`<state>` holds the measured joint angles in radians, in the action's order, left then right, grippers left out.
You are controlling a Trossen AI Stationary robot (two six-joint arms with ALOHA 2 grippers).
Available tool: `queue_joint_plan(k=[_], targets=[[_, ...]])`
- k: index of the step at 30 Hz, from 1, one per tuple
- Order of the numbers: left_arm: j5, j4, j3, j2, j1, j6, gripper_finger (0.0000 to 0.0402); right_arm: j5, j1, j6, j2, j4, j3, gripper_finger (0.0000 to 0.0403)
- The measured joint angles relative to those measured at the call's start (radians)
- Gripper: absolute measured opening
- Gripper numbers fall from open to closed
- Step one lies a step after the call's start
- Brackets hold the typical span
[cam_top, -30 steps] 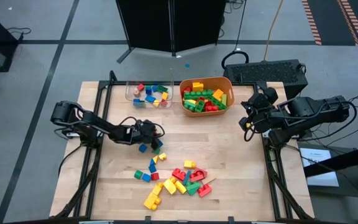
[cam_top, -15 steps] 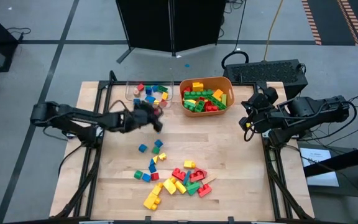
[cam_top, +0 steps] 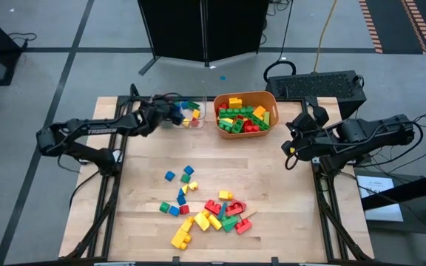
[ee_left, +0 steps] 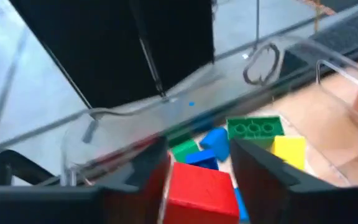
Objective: Sort blocks by size
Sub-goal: Put the small red block into the transparent bin, then put the small blue block into the transparent bin
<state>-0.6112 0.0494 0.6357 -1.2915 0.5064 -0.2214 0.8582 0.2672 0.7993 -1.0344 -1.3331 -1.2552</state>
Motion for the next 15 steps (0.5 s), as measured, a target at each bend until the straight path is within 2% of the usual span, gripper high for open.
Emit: queue_joint_plan(k=[4, 7, 9, 11, 13, 15], targets=[[0.058, 0.003, 0.000, 0.000, 0.041, 0.001, 0.0253, 0.000, 0.000, 0.003, 0.000, 0.005, 0.004, 0.0004], [0.104, -0.011, 0.000, 0.014, 0.047, 0.001, 0.0288, 0.000, 0.000, -0.003, 0.000, 0.007, 0.004, 0.0004], [0.227, -0.026, 0.012, 0.028, 0.046, 0.001, 0.0297, 0.000, 0.000, -0.004, 0.000, 0.007, 0.004, 0.0004], [0.409, -0.075, 0.034, 0.050, 0.035, 0.001, 0.0300, 0.000, 0.000, -0.005, 0.000, 0.007, 0.004, 0.0004], [0.586, -0.119, 0.054, 0.074, 0.006, -0.009, 0.0302, 0.001, 0.000, -0.006, 0.000, 0.007, 0.004, 0.0004], [0.711, -0.184, 0.056, 0.108, -0.045, -0.041, 0.0302, 0.001, 0.000, -0.006, 0.000, 0.007, 0.004, 0.0004]])
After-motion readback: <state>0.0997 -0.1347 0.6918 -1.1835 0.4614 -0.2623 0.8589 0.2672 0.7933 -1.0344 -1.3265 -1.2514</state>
